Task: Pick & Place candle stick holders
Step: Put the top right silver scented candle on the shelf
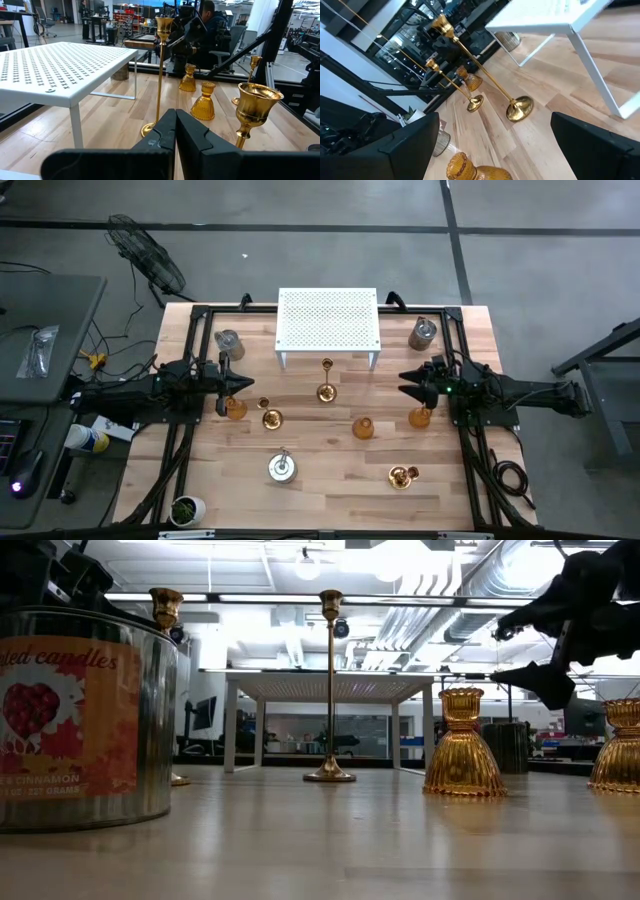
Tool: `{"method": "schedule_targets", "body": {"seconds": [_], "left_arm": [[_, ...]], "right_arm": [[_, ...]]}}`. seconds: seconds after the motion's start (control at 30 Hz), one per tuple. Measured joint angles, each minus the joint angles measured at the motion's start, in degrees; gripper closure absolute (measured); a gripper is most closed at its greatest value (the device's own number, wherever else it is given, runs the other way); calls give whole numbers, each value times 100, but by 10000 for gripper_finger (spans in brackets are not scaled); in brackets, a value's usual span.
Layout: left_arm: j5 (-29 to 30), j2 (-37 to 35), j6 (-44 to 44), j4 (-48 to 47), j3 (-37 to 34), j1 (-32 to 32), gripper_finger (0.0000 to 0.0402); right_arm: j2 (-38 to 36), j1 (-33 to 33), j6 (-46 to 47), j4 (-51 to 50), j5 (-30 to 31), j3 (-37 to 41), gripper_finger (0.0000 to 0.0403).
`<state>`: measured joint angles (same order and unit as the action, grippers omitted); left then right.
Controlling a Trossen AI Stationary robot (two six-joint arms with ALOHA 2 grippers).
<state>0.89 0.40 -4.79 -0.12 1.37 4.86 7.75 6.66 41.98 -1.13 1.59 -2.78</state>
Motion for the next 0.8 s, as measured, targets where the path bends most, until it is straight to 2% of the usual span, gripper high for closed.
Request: {"method": "schedule_targets", "body": {"seconds": [0.13,0.27,0.43,0.57,0.8], "left_arm": [[0,-1,0,0,1,-1,398],[-2,-2,2,0,0,1,398],[-1,-1,2,0,1,-1,398],[-2,-2,2,0,1,1,398],[0,0,-1,0,0,1,398]], "right_arm": [[93,15,-20,-45,-7,-158,27],[387,215,-22,-624,-7,-620,27],[948,625,-379,-1378,-6,-1367,27],[1492,1010,-840,-1552,-18,-1842,27],[2457,1807,-929,-2079,-463,-2616,27]]}}
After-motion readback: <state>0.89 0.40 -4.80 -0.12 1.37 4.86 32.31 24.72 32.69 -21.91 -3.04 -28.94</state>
